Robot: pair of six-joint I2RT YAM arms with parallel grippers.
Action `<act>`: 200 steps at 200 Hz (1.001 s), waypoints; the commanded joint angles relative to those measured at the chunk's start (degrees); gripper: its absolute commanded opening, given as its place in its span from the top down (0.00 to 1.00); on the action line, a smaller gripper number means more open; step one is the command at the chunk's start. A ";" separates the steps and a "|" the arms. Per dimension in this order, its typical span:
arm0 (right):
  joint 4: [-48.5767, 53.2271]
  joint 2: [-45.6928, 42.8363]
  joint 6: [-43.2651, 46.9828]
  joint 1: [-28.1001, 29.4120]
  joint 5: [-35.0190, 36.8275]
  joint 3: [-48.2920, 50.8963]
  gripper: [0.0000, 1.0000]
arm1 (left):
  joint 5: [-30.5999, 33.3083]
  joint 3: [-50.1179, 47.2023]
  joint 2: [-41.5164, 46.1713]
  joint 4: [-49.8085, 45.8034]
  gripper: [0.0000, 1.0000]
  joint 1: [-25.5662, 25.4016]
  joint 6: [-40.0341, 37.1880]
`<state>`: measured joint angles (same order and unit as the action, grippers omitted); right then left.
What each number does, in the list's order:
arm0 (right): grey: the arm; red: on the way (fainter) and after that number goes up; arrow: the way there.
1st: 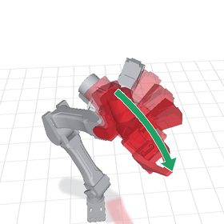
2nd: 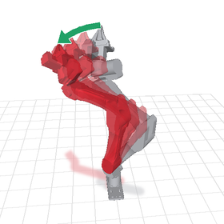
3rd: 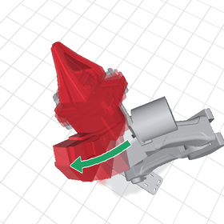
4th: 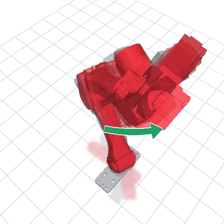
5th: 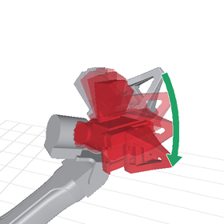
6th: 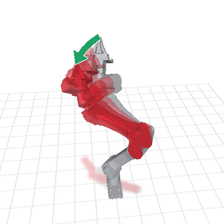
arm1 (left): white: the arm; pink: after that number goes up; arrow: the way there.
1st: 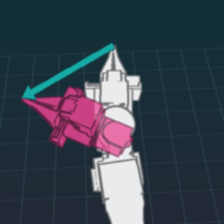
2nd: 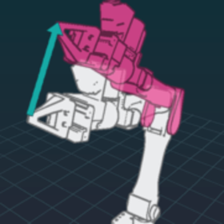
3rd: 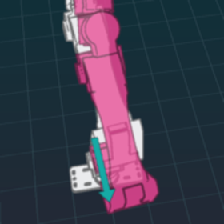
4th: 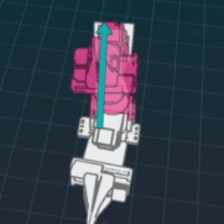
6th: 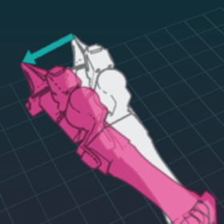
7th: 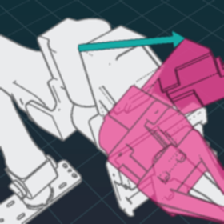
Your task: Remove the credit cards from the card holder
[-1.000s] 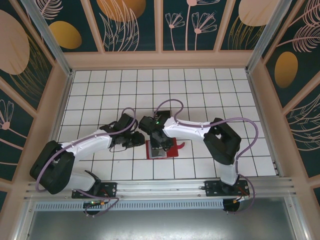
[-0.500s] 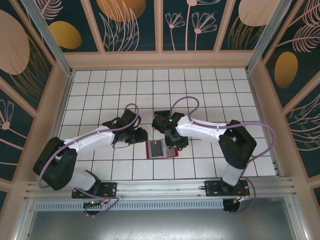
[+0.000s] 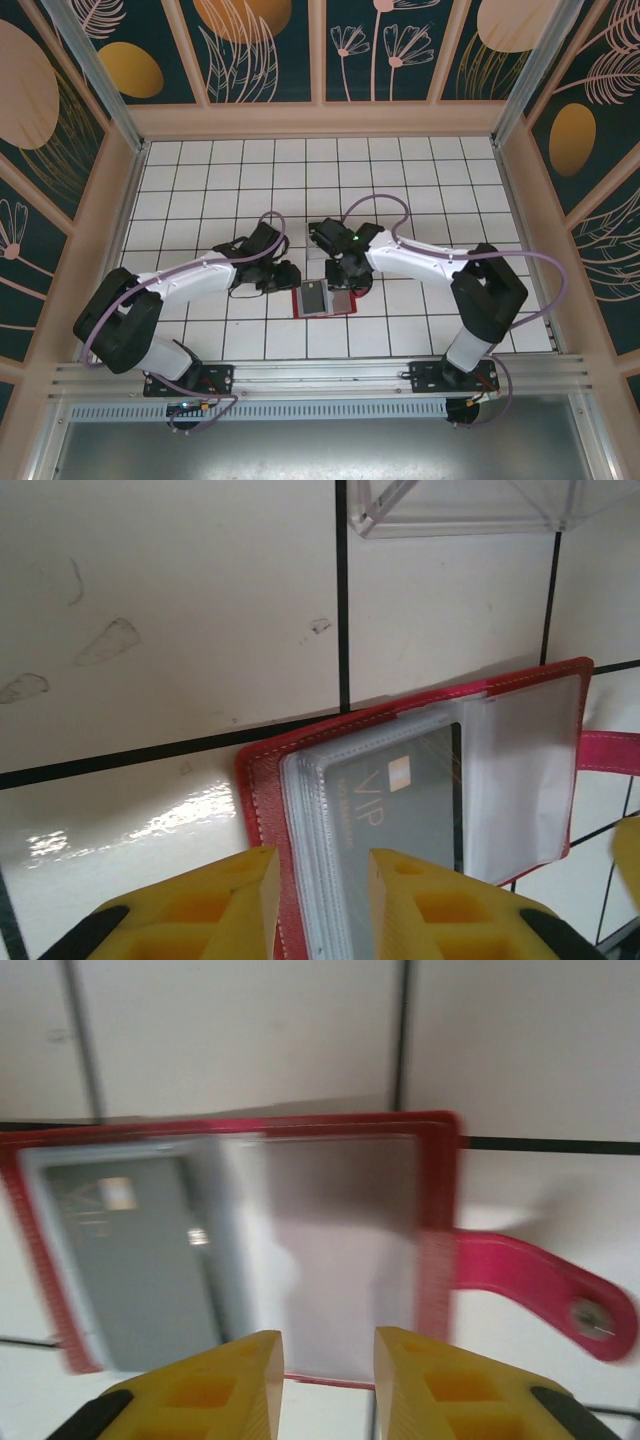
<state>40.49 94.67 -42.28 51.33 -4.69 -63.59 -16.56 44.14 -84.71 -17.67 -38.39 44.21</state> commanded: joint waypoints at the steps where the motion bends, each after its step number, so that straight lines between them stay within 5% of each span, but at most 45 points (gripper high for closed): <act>1: -15.13 -3.01 1.66 -1.76 -12.79 4.69 0.71 | -2.53 -1.24 -0.78 1.61 0.70 -0.48 0.93; 58: -28.94 -4.02 3.70 -6.37 -23.62 14.64 0.74 | -3.83 -1.34 -2.76 2.34 0.70 -2.20 1.23; 200: -33.09 1.03 5.99 -7.83 -26.24 18.49 0.81 | -1.83 -2.45 -6.81 1.49 0.75 -2.37 0.45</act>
<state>9.23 94.63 -37.39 43.81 -29.30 -46.22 -19.31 42.89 -90.06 -15.51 -40.62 44.84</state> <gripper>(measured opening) 0.195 0.254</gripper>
